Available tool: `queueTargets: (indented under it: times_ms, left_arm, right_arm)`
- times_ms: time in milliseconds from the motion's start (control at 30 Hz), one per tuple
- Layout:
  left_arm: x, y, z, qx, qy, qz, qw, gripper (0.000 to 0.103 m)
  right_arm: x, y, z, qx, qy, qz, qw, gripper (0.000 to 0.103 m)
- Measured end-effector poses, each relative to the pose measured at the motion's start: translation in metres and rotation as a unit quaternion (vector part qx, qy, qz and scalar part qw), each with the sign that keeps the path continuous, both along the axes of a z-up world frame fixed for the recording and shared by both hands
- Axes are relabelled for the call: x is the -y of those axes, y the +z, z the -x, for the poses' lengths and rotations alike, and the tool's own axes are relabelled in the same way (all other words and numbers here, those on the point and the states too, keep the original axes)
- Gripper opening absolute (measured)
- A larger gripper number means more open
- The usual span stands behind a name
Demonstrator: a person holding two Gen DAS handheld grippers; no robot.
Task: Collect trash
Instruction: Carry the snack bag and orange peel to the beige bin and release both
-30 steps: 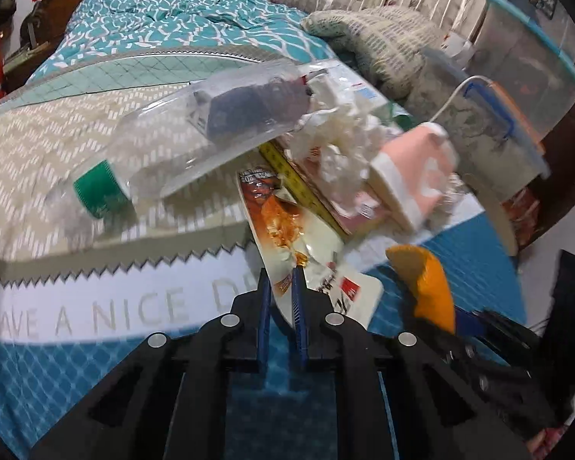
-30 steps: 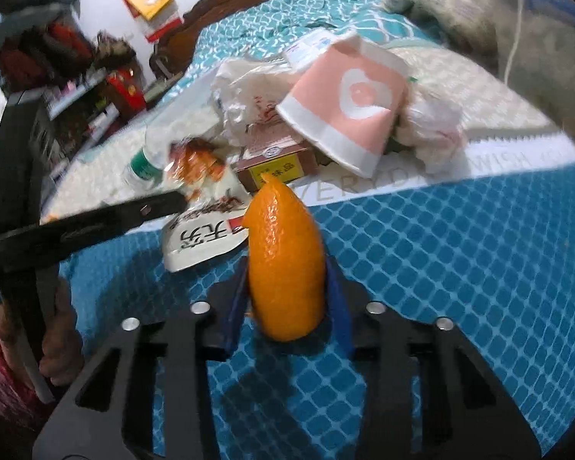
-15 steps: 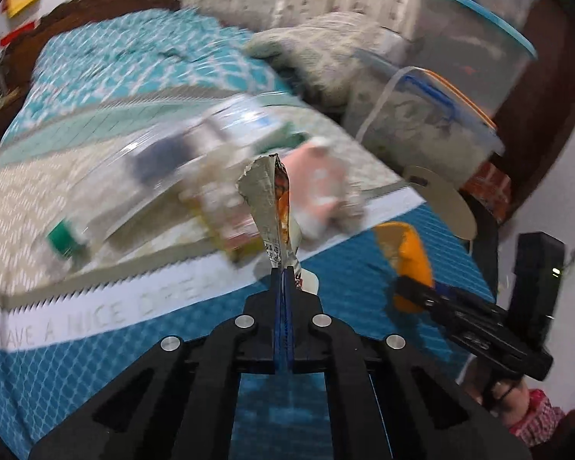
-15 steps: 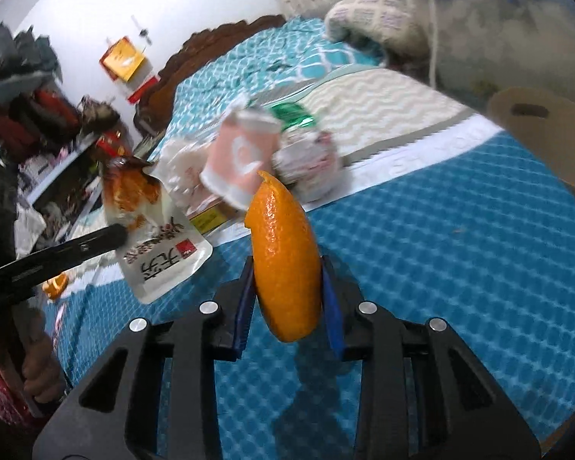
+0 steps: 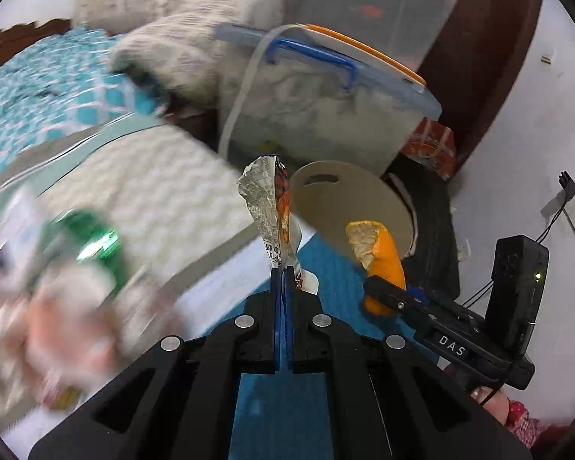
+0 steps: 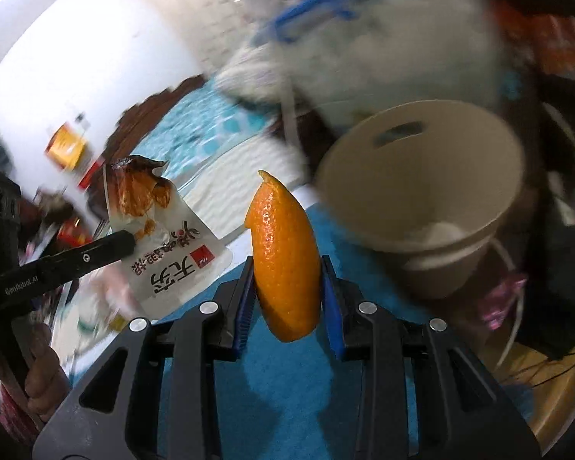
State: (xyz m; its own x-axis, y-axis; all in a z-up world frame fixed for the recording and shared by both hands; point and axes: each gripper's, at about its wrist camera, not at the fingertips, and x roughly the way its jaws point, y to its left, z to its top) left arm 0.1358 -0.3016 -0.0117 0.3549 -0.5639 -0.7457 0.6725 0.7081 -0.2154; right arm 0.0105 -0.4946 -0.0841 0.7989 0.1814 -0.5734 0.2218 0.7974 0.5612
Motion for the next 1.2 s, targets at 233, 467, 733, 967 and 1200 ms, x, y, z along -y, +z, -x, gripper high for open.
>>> queueTargets:
  times_ms: [233, 467, 733, 967, 1200]
  left_arm:
    - [0.106, -0.021, -0.045, -0.028, -0.043, -0.01, 0.9987, 0.002]
    - [0.126, -0.033, -0.05, -0.012, -0.039, -0.041, 0.9983, 0.055]
    - [0.034, -0.001, -0.006, 0.05, -0.015, -0.016, 0.9985, 0.057]
    - [-0.097, -0.004, 0.019, 0.053, 0.083, -0.018, 0.995, 0.062]
    - [-0.233, -0.023, 0.022, 0.038, 0.231, -0.042, 0.9713, 0.062]
  right_arm:
    - [0.06, -0.008, -0.031, -0.05, -0.042, -0.001, 0.998, 0.046]
    - [0.05, 0.002, -0.03, -0.029, -0.064, 0.033, 0.997, 0.073]
    - [0.02, 0.012, -0.012, 0.012, -0.065, 0.038, 0.997, 0.069]
    - [-0.054, 0.02, -0.014, 0.029, 0.01, 0.035, 0.999, 0.065]
    - [-0.146, 0.025, -0.021, 0.027, 0.11, 0.047, 0.993, 0.064]
